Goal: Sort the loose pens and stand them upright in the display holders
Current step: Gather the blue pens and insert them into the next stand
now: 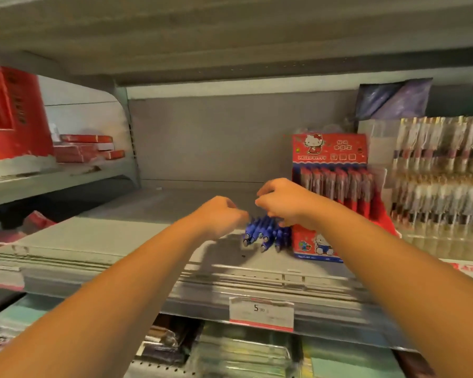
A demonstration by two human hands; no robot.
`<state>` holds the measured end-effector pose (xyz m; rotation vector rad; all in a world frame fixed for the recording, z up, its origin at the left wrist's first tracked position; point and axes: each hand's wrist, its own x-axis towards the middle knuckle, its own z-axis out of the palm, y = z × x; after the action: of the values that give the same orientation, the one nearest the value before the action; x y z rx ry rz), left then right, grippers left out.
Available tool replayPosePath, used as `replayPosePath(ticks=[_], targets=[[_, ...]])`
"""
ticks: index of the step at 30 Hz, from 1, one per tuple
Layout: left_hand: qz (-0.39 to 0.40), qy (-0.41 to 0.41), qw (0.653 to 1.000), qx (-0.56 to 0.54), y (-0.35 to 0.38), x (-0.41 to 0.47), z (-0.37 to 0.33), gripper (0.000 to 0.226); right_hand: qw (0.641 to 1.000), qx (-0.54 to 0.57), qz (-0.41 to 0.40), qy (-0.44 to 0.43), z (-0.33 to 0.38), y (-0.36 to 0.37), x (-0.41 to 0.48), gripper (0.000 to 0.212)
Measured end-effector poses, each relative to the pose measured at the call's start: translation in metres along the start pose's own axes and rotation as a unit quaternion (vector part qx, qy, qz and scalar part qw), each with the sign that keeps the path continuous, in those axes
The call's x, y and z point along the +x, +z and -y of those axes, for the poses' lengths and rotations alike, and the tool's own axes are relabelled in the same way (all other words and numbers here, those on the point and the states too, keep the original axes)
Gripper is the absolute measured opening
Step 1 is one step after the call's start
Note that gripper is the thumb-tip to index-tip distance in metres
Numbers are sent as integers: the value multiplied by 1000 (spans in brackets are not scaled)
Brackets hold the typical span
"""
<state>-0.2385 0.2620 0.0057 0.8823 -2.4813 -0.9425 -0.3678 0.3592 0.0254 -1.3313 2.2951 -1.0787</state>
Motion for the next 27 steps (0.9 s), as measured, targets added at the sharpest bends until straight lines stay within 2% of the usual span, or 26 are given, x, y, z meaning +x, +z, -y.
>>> replayPosePath(ticks=[3, 6, 11, 12, 14, 16, 19, 24, 27], targets=[[45, -45, 998, 10, 3, 27, -1, 34, 997, -72, 26, 33, 11, 6, 16, 38], [80, -58, 994, 51, 8, 54, 0, 27, 983, -162, 49, 69, 19, 12, 27, 36], [157, -83, 980, 93, 9, 90, 7, 35, 948, -297, 63, 96, 15, 23, 35, 17], [167, -83, 978, 92, 8, 95, 9, 35, 938, -318, 72, 114, 14, 27, 38, 22], [185, -68, 976, 92, 4, 104, 14, 34, 919, -359, 84, 140, 17, 35, 43, 27], [205, -44, 973, 93, 1, 110, 21, 30, 903, -391, 77, 159, 21, 41, 48, 18], [232, -9, 970, 76, -4, 113, 34, 20, 887, -408, 77, 201, 25, 52, 54, 25], [241, 43, 969, 21, -11, 113, 53, 18, 876, -400, 61, 264, 31, 68, 58, 17], [246, 65, 967, 16, -12, 112, 55, 19, 888, -356, 33, 288, 33, 68, 57, 10]])
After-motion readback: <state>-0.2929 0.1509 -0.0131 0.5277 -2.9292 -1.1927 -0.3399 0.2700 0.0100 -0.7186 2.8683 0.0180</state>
